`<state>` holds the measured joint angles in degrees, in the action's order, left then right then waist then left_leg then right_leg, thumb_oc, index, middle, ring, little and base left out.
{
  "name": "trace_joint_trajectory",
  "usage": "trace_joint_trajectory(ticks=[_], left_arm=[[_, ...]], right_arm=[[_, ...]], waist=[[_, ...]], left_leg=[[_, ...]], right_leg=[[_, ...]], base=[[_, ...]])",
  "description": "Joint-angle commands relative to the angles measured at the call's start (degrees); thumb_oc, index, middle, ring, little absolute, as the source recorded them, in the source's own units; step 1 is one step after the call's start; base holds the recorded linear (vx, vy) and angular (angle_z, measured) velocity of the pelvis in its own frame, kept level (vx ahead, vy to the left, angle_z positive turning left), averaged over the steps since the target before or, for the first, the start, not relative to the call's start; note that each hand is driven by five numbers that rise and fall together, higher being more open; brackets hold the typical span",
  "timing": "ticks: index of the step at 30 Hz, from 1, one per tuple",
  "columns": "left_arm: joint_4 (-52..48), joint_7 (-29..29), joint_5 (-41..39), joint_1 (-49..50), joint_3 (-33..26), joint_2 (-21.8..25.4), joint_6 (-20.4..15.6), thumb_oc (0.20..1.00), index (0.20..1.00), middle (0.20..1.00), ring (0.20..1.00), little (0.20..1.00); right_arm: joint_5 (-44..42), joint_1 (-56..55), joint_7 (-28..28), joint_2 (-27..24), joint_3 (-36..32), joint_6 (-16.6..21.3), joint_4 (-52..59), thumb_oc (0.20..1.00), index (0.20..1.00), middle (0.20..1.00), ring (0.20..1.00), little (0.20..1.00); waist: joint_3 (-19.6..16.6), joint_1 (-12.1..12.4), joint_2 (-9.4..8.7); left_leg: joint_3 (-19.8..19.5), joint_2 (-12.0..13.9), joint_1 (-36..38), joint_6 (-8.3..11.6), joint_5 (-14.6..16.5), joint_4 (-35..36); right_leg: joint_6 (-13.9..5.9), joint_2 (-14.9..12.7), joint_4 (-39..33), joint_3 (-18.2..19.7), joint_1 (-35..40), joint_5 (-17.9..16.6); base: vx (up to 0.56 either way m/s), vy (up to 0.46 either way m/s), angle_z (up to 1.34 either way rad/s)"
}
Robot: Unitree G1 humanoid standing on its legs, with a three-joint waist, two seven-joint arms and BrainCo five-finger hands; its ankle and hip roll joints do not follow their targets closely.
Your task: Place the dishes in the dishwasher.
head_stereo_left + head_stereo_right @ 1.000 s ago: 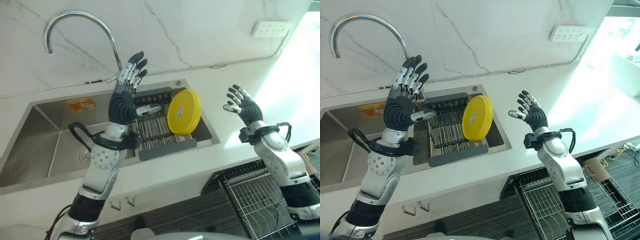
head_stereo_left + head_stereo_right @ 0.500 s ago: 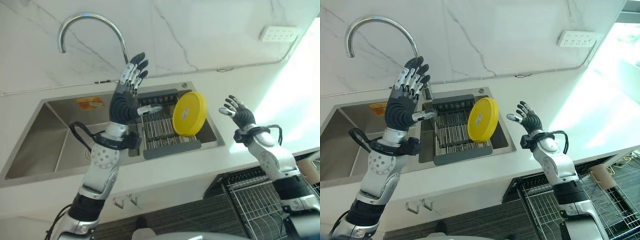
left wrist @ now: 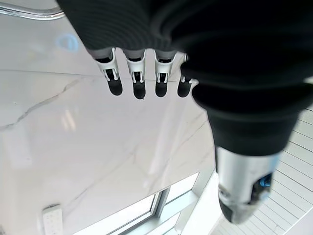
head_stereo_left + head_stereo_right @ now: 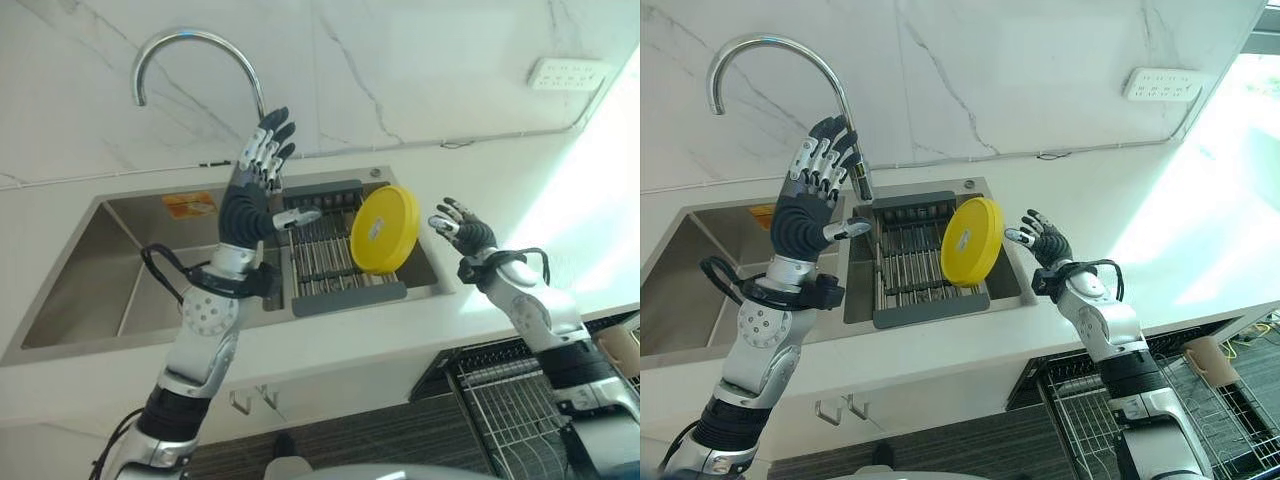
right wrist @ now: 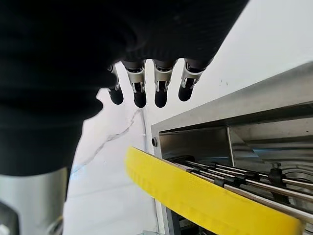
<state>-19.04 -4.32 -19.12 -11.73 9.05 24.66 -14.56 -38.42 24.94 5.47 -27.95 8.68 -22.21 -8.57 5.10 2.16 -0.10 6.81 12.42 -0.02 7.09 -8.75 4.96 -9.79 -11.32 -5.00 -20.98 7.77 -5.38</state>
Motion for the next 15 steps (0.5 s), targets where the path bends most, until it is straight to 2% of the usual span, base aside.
trace_joint_trajectory(ticks=[1, 15], left_arm=[[1.43, -0.21, -0.93, -6.10, 0.63, 1.83, -1.23, 1.000, 1.000, 1.000, 1.000, 1.000], [1.75, -0.81, -1.19, -6.21, 0.79, 2.17, -1.37, 1.000, 1.000, 1.000, 1.000, 1.000]], right_arm=[[-1.72, 9.45, -0.33, 0.34, 1.24, 0.84, -1.04, 1.000, 1.000, 1.000, 1.000, 1.000], [-4.58, 11.01, 0.90, 0.50, 1.94, -0.08, -3.78, 1.000, 1.000, 1.000, 1.000, 1.000]], waist=[[0.14, 1.65, -0.82], [0.26, 2.10, -0.93]], left_leg=[[2.25, 1.13, 4.02, 1.17, 6.17, 0.04], [2.19, 1.05, 4.32, 1.25, 6.25, 0.04]], right_leg=[[0.79, -1.38, 0.00, 0.96, 0.96, 5.51], [0.82, -1.42, 0.00, 0.53, 1.34, 5.60]], base=[[0.00, 0.000, 0.00], [0.00, 0.000, 0.00]])
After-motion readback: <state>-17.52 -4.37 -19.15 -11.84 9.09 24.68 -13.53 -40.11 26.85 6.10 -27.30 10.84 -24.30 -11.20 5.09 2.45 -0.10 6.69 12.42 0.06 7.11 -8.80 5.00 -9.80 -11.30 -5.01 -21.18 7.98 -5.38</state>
